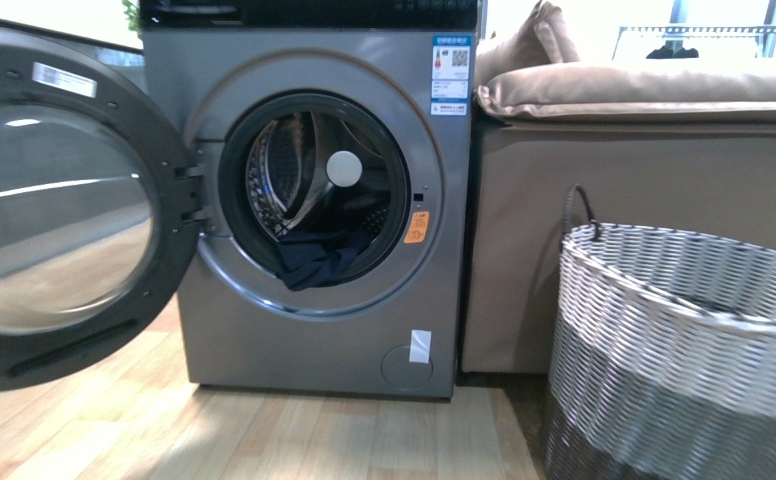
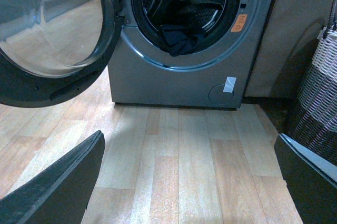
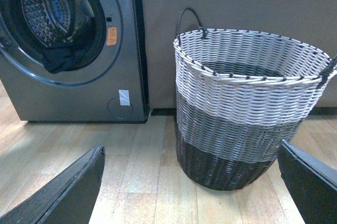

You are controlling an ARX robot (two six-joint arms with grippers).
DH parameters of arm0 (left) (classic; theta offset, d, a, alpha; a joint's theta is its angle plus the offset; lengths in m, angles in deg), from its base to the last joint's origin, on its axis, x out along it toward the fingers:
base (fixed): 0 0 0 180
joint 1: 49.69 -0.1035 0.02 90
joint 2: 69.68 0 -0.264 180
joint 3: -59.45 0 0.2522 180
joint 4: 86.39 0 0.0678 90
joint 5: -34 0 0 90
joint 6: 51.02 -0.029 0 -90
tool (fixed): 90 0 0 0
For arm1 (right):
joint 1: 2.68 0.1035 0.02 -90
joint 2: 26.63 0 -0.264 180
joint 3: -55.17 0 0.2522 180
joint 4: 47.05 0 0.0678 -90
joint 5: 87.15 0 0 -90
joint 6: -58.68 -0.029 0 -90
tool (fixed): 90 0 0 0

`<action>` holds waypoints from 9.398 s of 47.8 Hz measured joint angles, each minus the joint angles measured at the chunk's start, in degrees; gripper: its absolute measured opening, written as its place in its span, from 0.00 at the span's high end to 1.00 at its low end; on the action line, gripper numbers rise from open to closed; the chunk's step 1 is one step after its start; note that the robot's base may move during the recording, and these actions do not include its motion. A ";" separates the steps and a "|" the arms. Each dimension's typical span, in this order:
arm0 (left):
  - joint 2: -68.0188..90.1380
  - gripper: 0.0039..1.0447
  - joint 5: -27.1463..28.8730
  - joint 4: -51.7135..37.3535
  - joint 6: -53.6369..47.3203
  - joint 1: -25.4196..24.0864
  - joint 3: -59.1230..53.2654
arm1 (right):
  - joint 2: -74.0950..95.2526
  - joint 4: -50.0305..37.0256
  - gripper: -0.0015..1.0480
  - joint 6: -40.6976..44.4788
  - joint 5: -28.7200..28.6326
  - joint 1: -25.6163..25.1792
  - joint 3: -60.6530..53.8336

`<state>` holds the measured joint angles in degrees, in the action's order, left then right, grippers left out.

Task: Collect clothes from washing machine

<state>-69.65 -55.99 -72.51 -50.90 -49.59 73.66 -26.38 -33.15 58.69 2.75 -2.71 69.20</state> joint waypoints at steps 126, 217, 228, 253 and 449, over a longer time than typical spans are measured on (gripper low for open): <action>56.61 0.06 -6.88 -30.71 0.39 10.08 22.18 | 0.00 0.02 0.07 0.00 0.02 0.00 0.00; 135.21 0.06 4.70 -15.74 -8.70 6.58 90.58 | 0.00 0.02 0.07 0.00 0.02 0.00 0.00; 136.28 0.06 5.66 -10.47 -8.26 6.01 92.19 | 0.00 0.02 0.07 0.00 0.02 0.00 0.00; 135.99 0.06 9.33 -1.42 -16.96 7.89 92.72 | 0.00 0.02 0.07 0.00 0.02 0.00 0.00; 89.57 0.86 -8.96 8.26 -10.19 43.19 110.90 | 31.10 -37.42 0.07 -19.63 -37.59 -12.52 18.78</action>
<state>19.92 -64.96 -64.25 -61.08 -6.40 184.56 4.72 -70.57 39.06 -34.84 -15.24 87.97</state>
